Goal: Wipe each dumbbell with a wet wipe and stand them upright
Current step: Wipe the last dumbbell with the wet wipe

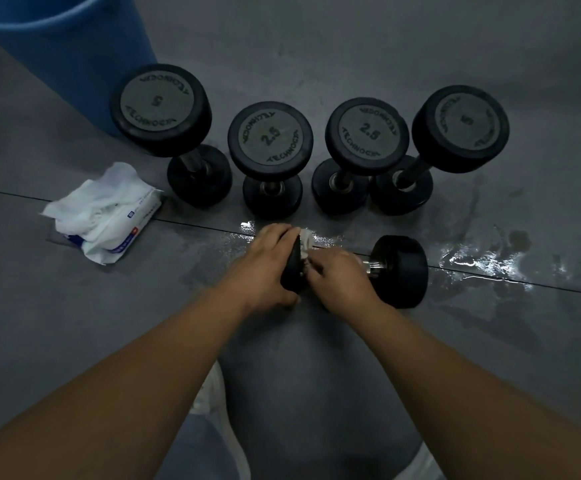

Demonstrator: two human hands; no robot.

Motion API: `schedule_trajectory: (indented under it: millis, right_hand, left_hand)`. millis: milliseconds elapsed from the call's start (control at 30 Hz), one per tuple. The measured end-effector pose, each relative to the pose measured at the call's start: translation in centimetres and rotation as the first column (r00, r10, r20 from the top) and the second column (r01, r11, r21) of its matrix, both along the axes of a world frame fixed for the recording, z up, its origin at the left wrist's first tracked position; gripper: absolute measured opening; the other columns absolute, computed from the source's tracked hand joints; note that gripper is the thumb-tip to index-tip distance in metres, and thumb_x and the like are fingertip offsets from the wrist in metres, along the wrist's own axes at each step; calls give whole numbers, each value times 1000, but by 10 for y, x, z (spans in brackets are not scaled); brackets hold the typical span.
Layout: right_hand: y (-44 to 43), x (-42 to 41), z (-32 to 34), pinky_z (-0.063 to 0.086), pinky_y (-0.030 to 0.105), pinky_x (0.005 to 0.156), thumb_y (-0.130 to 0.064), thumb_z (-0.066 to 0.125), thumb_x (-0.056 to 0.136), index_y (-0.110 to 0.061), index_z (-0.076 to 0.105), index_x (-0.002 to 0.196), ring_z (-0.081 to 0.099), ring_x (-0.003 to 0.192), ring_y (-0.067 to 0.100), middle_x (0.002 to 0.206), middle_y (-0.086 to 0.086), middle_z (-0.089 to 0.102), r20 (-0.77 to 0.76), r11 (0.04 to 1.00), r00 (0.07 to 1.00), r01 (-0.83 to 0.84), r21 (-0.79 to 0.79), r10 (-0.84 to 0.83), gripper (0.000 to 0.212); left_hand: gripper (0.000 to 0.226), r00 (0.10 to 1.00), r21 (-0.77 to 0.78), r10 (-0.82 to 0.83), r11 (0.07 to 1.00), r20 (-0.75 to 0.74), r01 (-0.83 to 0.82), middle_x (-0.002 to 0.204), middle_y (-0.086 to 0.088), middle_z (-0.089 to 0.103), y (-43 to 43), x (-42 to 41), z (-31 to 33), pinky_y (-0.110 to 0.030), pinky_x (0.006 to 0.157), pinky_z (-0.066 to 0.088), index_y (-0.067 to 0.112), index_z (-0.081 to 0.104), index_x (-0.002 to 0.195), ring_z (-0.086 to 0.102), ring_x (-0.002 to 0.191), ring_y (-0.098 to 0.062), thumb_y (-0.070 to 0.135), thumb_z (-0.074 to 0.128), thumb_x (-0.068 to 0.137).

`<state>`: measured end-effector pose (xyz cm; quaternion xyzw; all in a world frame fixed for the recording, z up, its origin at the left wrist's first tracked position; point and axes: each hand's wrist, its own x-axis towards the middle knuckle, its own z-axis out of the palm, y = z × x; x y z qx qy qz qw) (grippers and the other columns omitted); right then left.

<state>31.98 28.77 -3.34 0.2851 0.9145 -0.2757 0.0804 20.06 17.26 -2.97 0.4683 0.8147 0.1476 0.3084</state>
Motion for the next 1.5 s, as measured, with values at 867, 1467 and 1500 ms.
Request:
schedule_trajectory:
  millis: [867,1467,1500]
  right_hand:
    - [4,29,18,22,53,110,-28,57,84,-19,62,116,39,131,32,127,3,57,269,830,902,-420,367,337,34]
    - [-25,35,34,26,48,104,-21,32,94,-10,53,115,42,122,40,125,25,54,528,891,849,-255,375,20,31]
    - [-17,33,30,33,44,95,-20,38,91,-13,55,106,50,110,35,111,18,62,408,908,913,-162,385,-10,24]
  left_hand:
    - [123,1000,18,-5,1000,16,5,156,-3,18,2,-3,-3,-36,120,23,16,19,154,14,146,-21,37,89,56]
    - [123,1000,24,-8,1000,25,7,155,-3,17,4,-1,4,-26,118,15,15,19,154,11,145,-18,36,91,56]
    - [123,1000,25,-6,1000,28,6,156,-3,18,5,-1,4,-26,118,15,15,19,154,12,145,-18,35,91,56]
